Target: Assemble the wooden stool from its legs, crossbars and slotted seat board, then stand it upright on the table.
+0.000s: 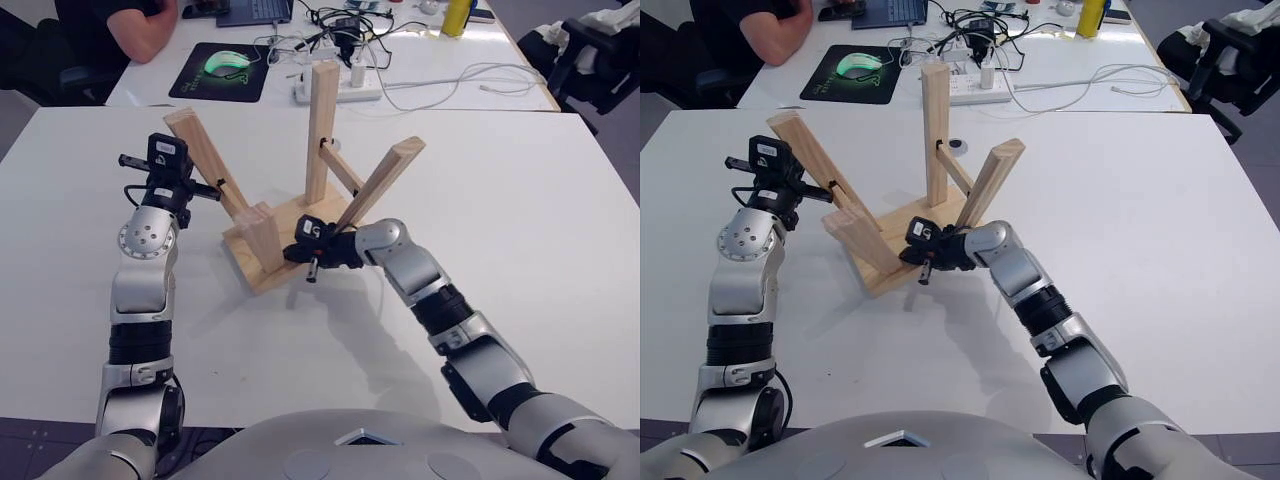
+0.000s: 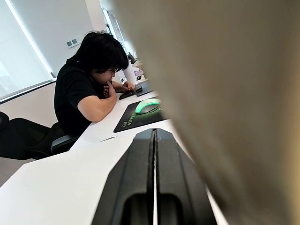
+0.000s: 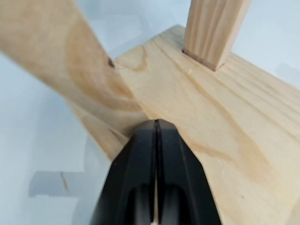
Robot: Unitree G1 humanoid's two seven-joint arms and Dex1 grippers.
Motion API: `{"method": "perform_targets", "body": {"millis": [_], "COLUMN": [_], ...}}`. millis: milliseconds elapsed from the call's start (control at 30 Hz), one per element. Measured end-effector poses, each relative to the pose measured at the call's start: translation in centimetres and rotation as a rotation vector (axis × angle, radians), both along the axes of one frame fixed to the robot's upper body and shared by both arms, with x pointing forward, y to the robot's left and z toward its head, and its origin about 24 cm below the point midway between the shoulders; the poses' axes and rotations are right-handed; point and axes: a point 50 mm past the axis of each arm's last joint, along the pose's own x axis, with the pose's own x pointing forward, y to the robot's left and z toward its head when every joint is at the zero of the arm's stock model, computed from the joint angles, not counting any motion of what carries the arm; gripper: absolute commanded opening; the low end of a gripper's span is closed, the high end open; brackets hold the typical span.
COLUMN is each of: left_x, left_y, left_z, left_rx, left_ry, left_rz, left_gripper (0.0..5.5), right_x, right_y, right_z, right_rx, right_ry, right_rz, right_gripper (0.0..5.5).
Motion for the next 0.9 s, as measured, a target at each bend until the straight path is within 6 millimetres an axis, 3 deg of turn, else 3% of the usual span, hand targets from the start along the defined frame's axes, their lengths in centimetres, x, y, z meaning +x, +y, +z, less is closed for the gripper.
{"method": "perform_targets", "body": {"millis": [100,267,300,400,433,467,567,633,733,900], "left_x": [-0.1,-0.6,-0.8,-1.7,-1.7,-1.8,-1.9,-1.8,-1.3,-2.6], "left_y": [0.3,0.6,0.7,1.3,1.3,1.3,1.2,0.9,0.4,2.5], "left_z": [0.1,-0.1,-0.2,-0.6,-0.7,-0.7,-0.8,-0.8,-0.8,-2.8], "left_rx": [-0.001,-0.002,-0.002,-0.004,-0.006,-0.008,-0.014,-0.016,-0.013,0.097], "left_ry": [-0.004,-0.005,-0.002,0.011,0.014,0.016,0.018,0.018,0.026,0.176], "left_rz": [0.016,0.034,0.038,0.078,0.082,0.087,0.089,0.077,0.052,0.078], "left_gripper": [0.03,0.03,0.03,0.03,0.03,0.03,0.03,0.03,0.03,0.03], "right_x": [-1.4,-2.9,-3.3,-4.9,-5.2,-5.6,-6.9,-5.8,-2.6,0.4], "right_y": [-0.3,-3.3,-4.3,-10.1,-11.2,-12.3,-15.8,-17.4,-19.2,-19.6], "right_z": [1.0,5.9,6.8,9.8,10.0,9.8,6.3,4.3,1.5,-1.0], "right_rx": [0.023,0.140,0.149,0.119,0.096,0.066,-0.045,-0.087,-0.095,-0.072], "right_ry": [0.058,0.038,0.046,0.084,0.095,0.130,0.301,0.274,0.131,-0.034], "right_rz": [-0.086,-0.110,-0.107,-0.120,-0.124,-0.129,-0.213,-0.320,-0.561,-0.724], "right_gripper": [0.00,0.00,0.00,0.00,0.00,0.00,0.00,0.00,0.00,0.00]}}
